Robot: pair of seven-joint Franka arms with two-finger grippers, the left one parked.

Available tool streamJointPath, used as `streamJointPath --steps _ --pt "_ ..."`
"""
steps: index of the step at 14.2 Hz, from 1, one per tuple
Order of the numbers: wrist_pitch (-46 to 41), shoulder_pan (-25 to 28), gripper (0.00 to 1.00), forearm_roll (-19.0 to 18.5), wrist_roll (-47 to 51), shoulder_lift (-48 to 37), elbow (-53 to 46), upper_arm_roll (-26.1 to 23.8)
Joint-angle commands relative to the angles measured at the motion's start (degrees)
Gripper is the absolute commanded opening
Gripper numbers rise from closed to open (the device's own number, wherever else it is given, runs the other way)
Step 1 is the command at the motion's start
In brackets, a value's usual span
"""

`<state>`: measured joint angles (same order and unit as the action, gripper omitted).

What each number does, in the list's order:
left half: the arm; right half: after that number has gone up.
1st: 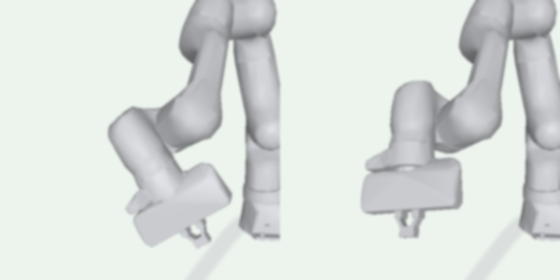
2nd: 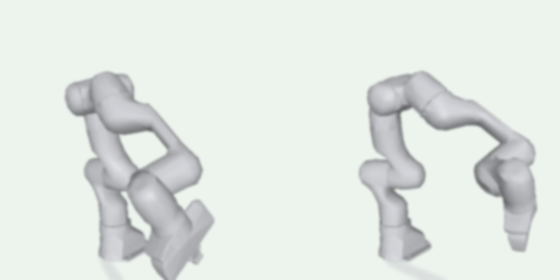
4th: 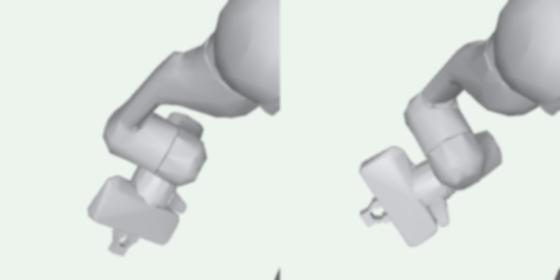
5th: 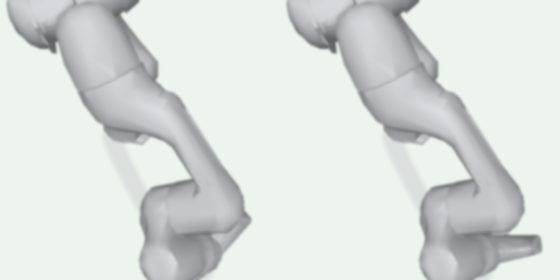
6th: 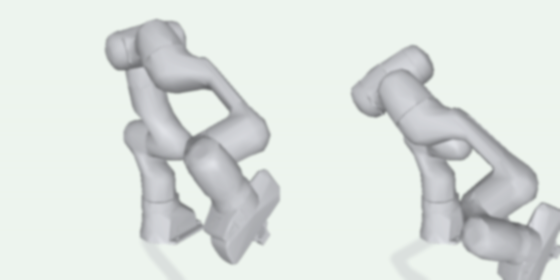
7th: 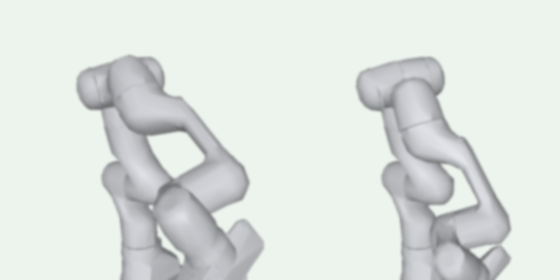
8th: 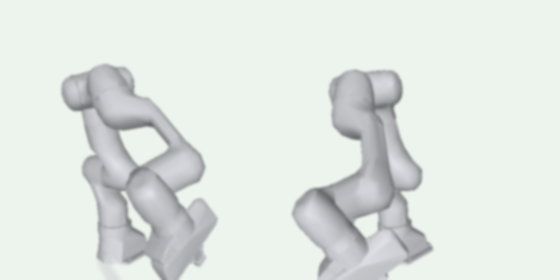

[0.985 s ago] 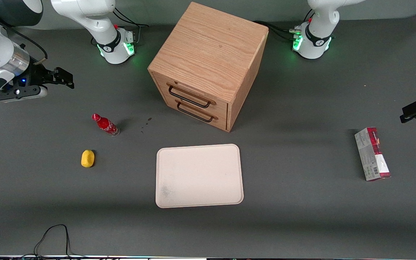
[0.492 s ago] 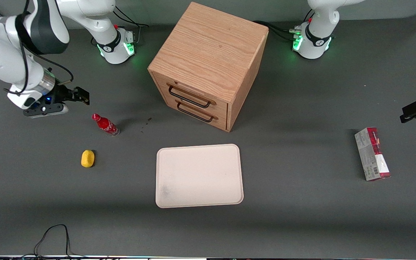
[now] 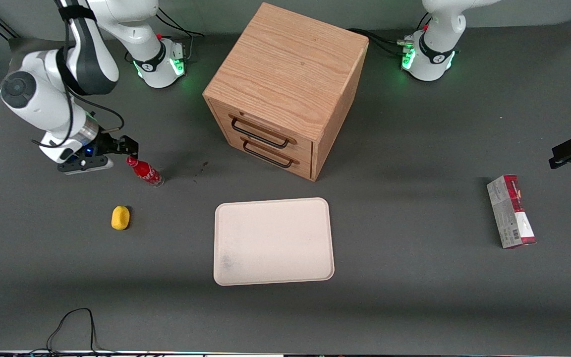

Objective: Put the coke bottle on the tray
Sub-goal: 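Move the open right gripper toward the red Coca-Cola bottle, then lower the right gripper over the bottle's neck and close on it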

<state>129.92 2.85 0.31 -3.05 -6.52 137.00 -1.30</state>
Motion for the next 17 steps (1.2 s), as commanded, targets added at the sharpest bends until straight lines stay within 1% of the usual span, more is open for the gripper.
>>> streamJointPath --steps 1,7,17 --pt "4.7 1.0 0.99 0.1 1.7 3.9 -0.2 0.2" --pt "6.0 1.0 1.0 0.1 1.6 5.4 0.0 0.2" --pt "5.6 1.0 0.99 0.1 1.1 2.8 3.3 0.2"
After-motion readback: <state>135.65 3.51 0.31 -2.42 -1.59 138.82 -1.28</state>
